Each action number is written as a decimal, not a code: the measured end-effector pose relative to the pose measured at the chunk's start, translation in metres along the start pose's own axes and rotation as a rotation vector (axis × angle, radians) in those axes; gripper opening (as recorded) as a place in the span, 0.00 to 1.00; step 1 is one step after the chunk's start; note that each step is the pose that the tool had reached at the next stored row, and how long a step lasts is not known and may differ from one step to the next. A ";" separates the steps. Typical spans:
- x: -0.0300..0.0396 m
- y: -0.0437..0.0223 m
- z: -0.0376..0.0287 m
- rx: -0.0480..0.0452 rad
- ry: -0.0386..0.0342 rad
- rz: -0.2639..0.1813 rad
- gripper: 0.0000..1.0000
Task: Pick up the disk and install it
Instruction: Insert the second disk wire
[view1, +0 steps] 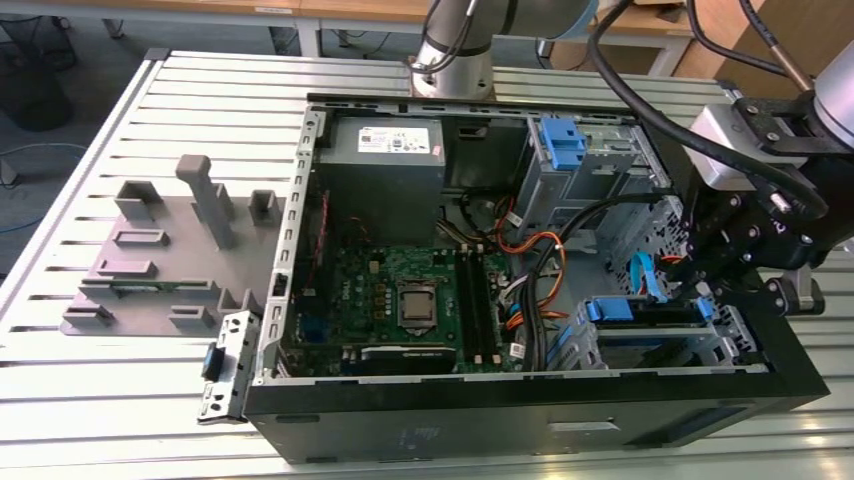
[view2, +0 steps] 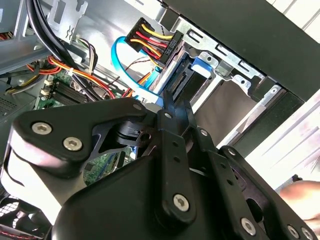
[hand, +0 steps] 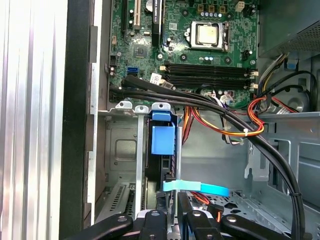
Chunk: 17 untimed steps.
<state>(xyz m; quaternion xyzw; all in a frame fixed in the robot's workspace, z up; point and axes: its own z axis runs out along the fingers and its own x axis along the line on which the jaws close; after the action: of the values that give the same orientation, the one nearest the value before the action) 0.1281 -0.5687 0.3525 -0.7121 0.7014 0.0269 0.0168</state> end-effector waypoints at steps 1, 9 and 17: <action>-0.0002 0.0000 -0.0001 0.0000 0.0002 0.000 0.24; -0.0085 -0.0006 0.0006 -0.0001 0.0001 0.000 0.24; -0.0177 -0.0035 0.0011 0.0000 0.0001 0.000 0.24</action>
<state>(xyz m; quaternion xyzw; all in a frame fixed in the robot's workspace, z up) 0.1314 -0.5509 0.3525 -0.7121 0.7014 0.0269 0.0168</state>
